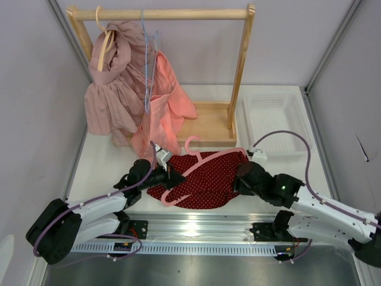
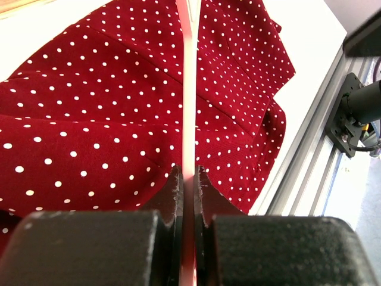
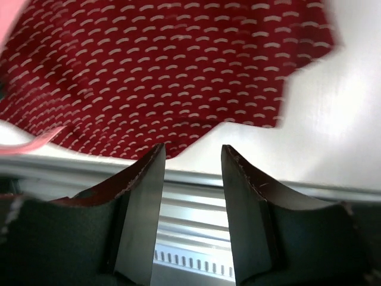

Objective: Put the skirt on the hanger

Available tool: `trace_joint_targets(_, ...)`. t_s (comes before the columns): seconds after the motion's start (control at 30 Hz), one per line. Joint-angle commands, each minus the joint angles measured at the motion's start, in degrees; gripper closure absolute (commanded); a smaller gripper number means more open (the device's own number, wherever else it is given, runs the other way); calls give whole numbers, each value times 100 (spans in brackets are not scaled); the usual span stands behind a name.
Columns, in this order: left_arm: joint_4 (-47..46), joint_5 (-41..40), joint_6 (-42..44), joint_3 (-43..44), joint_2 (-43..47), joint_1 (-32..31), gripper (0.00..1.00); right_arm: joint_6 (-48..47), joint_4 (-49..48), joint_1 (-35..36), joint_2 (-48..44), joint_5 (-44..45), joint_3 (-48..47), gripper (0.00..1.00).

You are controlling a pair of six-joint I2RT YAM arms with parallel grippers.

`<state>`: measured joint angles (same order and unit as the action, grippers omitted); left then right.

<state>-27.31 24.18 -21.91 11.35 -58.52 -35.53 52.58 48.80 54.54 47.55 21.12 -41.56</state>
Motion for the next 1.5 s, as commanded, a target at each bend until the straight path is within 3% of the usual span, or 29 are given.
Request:
trace_joint_targets(0.0, -257, -2, 152, 69, -19, 64, 100, 209, -1116, 801, 508, 470, -238, 52)
trace_joint_targets(0.07, -283, 16, 143, 77, -89, 64, 100, 192, -1486, 1275, 1147, 690, -440, 52)
trace_joint_targets(0.27, -275, 78, 91, 25, -72, 64, 100, -229, -2515, 1656, 2642, 612, -844, 52)
trace_joint_targets(0.5, -275, 104, -59, -54, -45, 64, 100, -967, -3147, 1700, 3558, 639, -1319, 43)
trace_joint_targets(0.73, -327, -54, -199, -195, -80, 64, 100, -1258, -3491, 2112, 4348, 551, -1943, 48)
trace_joint_targets(0.9, -222, -282, -208, -134, -212, 64, 100, -1294, -3841, 2385, 4807, 621, -2111, 56)
trace_joint_targets(1.3, 33, -564, -208, -46, -265, 64, 100, -1259, -5125, 2798, 5132, 1235, -1478, 56)
trace_joint_targets(1.47, 156, -634, -226, 24, -300, 72, 100, -1171, -5353, 3044, 5150, 1806, -1294, 61)
